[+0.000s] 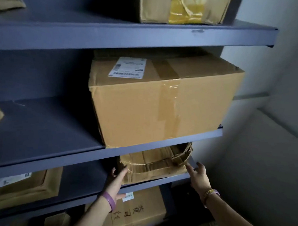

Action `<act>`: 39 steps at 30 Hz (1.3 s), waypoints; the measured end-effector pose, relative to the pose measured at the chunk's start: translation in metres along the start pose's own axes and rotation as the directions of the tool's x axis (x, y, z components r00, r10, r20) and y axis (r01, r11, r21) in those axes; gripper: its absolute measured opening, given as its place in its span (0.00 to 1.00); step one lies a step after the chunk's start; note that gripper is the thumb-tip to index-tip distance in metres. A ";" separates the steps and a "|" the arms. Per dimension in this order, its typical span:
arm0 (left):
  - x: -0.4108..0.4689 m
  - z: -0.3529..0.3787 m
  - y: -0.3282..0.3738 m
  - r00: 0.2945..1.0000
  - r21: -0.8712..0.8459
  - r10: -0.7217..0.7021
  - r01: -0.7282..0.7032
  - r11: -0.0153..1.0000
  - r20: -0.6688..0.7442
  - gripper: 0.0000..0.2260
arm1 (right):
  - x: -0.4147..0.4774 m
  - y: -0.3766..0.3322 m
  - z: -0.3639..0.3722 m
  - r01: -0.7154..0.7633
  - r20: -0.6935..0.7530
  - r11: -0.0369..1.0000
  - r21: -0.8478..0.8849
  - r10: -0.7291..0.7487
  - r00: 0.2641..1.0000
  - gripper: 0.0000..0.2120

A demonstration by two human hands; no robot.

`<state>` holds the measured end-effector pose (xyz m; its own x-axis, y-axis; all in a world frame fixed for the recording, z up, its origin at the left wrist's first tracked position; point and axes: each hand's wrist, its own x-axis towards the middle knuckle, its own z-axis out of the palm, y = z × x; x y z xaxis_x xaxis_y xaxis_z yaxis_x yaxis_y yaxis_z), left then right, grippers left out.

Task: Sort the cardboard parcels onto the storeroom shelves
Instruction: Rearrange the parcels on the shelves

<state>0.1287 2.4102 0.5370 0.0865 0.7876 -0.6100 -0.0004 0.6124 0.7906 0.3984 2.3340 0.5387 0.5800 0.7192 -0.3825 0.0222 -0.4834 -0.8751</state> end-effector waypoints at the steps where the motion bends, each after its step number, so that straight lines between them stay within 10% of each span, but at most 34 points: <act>1: 0.004 0.011 0.001 1.000 -0.007 -0.001 0.001 1.000 -0.013 0.40 | 0.012 -0.003 -0.008 0.000 0.004 1.000 0.014 0.000 1.000 0.34; 15: 0.037 0.042 -0.002 0.978 -0.263 -0.014 -0.042 0.964 -0.210 0.28 | 0.078 -0.014 0.003 0.033 0.153 0.989 0.143 -0.055 0.987 0.21; 39: -0.137 -0.022 -0.131 0.994 -0.140 0.025 -0.040 0.989 -0.109 0.25 | -0.115 0.096 -0.059 -0.084 0.071 0.958 0.273 0.067 0.995 0.20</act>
<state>0.0953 2.2238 0.5154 -0.0231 0.8053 -0.5924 -0.1434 0.5837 0.7992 0.3820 2.1750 0.5163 0.5207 0.7191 -0.4603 -0.2501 -0.3870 -0.8875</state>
